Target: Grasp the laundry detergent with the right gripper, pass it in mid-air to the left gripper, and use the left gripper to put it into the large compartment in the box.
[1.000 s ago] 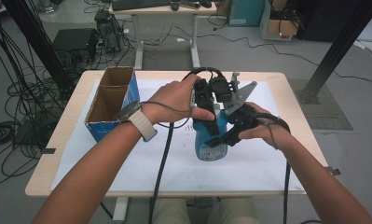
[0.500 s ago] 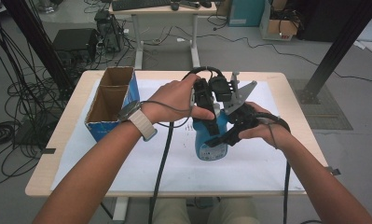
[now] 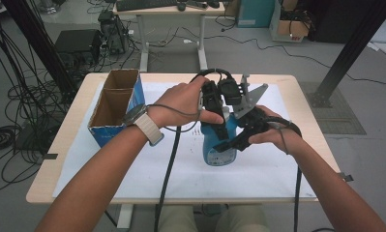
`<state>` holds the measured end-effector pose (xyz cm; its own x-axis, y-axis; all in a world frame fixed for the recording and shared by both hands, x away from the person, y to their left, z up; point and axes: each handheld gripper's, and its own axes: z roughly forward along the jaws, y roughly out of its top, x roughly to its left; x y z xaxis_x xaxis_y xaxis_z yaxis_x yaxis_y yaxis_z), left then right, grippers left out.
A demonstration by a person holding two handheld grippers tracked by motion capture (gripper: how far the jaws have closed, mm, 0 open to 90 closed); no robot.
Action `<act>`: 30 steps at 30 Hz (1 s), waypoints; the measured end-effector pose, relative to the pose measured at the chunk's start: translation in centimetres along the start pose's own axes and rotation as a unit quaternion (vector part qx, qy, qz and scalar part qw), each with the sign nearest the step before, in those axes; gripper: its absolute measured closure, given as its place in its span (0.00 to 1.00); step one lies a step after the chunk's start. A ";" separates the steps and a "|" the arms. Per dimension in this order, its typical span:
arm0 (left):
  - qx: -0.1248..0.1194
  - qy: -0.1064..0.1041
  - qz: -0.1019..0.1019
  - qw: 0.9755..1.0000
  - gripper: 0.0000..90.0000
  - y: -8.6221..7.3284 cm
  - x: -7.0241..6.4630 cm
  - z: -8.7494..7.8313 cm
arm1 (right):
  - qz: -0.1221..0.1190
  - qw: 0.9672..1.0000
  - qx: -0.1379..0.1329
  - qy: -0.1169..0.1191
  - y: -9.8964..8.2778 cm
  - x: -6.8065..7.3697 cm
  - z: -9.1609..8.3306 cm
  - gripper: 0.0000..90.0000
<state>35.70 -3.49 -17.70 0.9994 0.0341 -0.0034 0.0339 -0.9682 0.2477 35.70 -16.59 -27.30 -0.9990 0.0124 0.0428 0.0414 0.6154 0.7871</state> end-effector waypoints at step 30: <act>0.011 0.013 -0.028 0.999 0.42 -1.1 0.7 0.3 | 0.060 0.998 0.002 -0.023 -3.5 -0.5 -1.9 0.07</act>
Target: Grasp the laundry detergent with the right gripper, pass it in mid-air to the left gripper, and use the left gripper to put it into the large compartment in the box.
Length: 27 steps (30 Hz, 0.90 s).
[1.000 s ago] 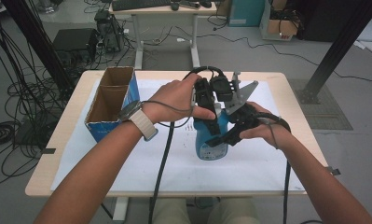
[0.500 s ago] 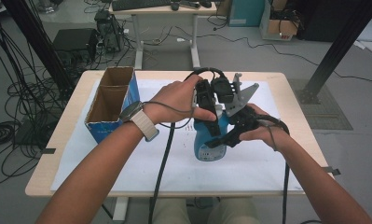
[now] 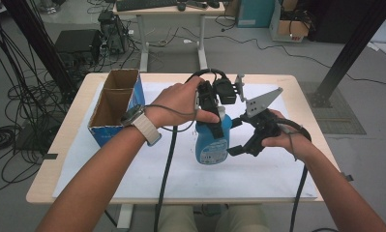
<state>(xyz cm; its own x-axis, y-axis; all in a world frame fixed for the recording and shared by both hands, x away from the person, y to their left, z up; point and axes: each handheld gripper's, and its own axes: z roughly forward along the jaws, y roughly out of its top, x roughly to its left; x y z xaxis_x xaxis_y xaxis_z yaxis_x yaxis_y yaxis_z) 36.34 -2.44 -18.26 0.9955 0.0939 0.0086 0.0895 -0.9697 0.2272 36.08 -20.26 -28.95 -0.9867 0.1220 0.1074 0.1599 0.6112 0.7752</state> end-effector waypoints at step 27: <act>0.011 0.057 -0.123 0.991 0.42 -1.8 2.4 -4.6 | 0.019 0.981 0.156 -0.115 -3.5 -2.8 -6.0 0.07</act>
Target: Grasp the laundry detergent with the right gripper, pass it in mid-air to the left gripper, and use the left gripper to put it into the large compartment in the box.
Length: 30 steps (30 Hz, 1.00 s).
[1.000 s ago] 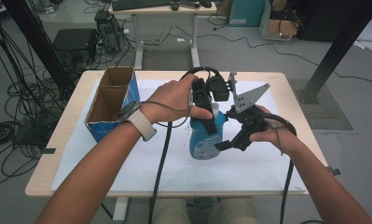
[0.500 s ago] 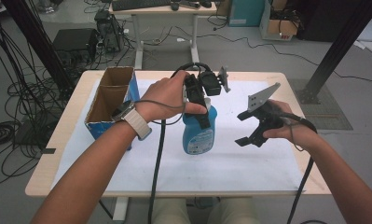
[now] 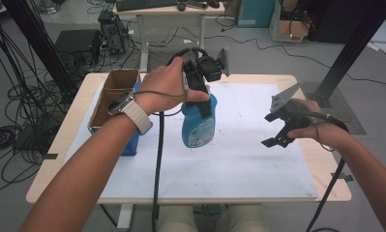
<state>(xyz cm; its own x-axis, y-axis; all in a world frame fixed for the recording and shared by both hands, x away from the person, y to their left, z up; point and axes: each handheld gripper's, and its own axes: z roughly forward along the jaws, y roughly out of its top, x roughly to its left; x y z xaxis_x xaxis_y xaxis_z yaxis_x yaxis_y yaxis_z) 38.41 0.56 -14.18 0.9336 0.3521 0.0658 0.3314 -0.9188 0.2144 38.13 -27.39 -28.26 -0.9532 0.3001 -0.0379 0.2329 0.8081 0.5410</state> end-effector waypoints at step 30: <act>-0.006 0.058 -0.161 0.985 0.42 -2.2 3.5 -9.9 | 0.011 1.000 0.022 -0.011 -2.0 -0.8 -2.0 0.07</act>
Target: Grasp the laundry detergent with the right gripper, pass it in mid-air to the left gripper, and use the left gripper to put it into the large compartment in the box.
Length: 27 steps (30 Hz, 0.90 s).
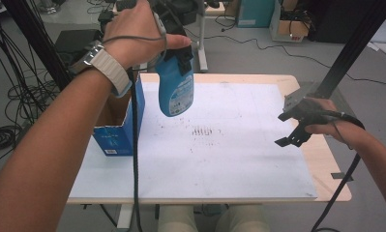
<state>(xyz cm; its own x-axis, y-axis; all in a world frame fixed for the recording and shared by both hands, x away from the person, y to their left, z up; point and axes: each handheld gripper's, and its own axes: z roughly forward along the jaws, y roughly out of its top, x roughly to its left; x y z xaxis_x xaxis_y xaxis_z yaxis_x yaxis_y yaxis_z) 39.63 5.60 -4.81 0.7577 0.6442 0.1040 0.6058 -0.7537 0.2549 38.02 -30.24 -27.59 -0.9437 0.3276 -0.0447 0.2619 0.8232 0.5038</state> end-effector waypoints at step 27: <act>0.022 0.058 -0.203 0.977 0.42 -4.4 7.2 -3.0 | 0.033 0.999 -0.004 -0.019 -0.5 -1.0 0.0 0.07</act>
<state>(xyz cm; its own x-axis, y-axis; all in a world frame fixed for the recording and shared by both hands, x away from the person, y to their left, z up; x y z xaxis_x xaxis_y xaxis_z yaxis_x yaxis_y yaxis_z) 41.68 13.96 -2.29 0.4219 0.8999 0.1108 0.8625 -0.4360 0.2568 38.85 -30.99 -27.79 -0.9159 0.3990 -0.0432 0.3222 0.7953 0.5135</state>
